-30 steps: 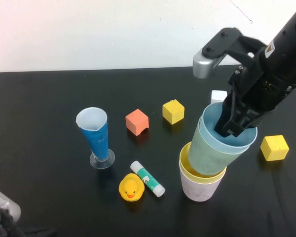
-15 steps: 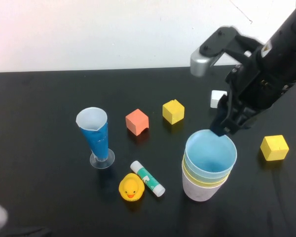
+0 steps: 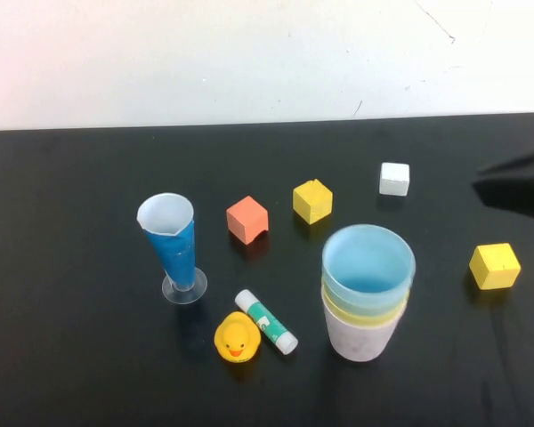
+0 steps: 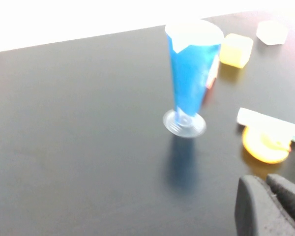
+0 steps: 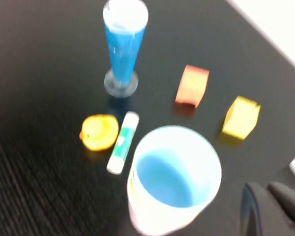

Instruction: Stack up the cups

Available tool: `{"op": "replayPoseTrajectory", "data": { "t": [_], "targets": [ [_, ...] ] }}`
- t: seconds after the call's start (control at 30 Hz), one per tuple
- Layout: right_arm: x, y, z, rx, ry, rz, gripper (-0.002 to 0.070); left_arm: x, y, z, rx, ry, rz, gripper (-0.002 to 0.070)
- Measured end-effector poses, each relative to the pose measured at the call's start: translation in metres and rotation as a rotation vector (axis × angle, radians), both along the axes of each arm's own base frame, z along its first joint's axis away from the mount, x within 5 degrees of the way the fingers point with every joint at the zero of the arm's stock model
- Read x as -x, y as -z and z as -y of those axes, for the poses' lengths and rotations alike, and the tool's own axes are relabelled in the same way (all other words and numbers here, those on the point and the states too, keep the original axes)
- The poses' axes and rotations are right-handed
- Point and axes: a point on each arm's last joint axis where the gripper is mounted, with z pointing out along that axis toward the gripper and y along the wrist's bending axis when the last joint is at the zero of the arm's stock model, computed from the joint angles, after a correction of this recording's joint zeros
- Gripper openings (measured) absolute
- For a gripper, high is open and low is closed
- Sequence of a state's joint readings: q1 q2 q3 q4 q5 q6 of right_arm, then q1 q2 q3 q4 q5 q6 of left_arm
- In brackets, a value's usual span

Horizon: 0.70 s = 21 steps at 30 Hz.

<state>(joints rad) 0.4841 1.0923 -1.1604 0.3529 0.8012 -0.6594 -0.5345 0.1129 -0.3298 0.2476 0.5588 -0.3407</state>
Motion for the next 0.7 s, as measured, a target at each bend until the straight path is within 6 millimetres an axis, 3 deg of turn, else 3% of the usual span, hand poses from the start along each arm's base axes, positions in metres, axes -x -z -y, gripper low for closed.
{"op": "replayPoseTrajectory", "data": {
  "t": [0.2, 0.33, 0.7],
  "targets": [
    [0.050, 0.026, 0.029, -0.093, 0.015, 0.248, 0.0000, 0.000, -0.001, -0.003, -0.027, -0.015, 0.026, 0.0001],
    [0.070, 0.044, 0.044, -0.132, 0.057, 0.344, -0.0001, 0.000, -0.001, -0.003, -0.031, -0.017, 0.026, 0.0001],
    [0.077, 0.090, 0.050, -0.104, 0.084, 0.294, -0.0001, 0.000, -0.001, -0.003, -0.030, -0.018, 0.027, 0.0001]
  ]
}}
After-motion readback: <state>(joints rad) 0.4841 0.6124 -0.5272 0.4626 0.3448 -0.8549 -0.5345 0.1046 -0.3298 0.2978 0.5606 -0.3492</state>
